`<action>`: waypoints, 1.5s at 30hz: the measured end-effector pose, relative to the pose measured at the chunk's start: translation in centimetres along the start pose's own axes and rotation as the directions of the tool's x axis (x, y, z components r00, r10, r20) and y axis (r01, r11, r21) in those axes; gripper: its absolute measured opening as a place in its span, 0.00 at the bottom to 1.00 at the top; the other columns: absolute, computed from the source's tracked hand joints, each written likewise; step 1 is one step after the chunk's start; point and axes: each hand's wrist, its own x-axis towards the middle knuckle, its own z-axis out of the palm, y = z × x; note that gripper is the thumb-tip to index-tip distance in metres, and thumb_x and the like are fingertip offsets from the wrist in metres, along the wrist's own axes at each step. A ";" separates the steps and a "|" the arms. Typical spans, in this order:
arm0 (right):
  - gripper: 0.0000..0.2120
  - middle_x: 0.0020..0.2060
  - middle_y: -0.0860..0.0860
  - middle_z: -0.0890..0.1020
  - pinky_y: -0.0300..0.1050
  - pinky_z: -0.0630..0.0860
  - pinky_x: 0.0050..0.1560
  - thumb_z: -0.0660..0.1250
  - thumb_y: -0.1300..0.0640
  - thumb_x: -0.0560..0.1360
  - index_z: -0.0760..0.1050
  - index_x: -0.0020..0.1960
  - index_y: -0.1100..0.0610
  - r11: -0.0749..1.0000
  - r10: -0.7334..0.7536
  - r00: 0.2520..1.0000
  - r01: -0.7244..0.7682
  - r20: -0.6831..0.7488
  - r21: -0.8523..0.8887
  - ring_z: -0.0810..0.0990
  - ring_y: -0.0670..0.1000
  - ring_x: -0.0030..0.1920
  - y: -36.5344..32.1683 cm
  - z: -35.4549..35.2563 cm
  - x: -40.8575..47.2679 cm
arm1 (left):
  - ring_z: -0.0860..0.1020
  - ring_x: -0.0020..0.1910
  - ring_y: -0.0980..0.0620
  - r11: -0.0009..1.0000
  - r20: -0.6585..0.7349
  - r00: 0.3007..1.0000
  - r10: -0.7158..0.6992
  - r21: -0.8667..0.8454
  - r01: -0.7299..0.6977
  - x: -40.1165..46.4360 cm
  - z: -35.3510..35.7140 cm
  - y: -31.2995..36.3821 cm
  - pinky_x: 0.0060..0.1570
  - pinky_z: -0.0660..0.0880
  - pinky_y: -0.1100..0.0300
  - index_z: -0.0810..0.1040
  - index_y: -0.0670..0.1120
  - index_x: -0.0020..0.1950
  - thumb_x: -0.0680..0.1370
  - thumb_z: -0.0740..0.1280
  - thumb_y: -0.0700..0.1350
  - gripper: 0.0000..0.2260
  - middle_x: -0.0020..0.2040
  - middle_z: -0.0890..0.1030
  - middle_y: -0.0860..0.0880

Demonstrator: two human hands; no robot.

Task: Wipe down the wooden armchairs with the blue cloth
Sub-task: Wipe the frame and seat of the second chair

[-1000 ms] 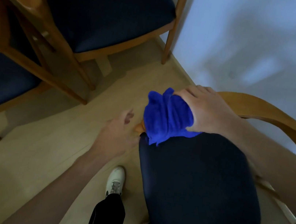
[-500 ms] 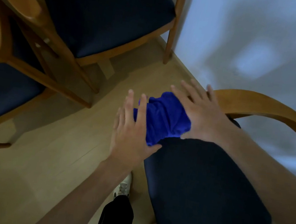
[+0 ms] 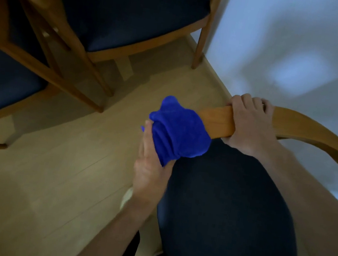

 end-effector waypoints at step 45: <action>0.36 0.51 0.57 0.75 0.58 0.63 0.61 0.78 0.40 0.59 0.70 0.57 0.59 0.999 -0.004 0.993 0.000 -0.120 -0.034 0.74 0.60 0.53 -0.3 0.2 -0.4 | 0.66 0.24 0.54 0.976 0.688 0.725 -0.033 0.178 -0.125 13.4 3.1 7.8 0.29 0.65 0.56 0.64 0.46 0.31 0.80 0.55 0.58 0.22 0.24 0.67 0.52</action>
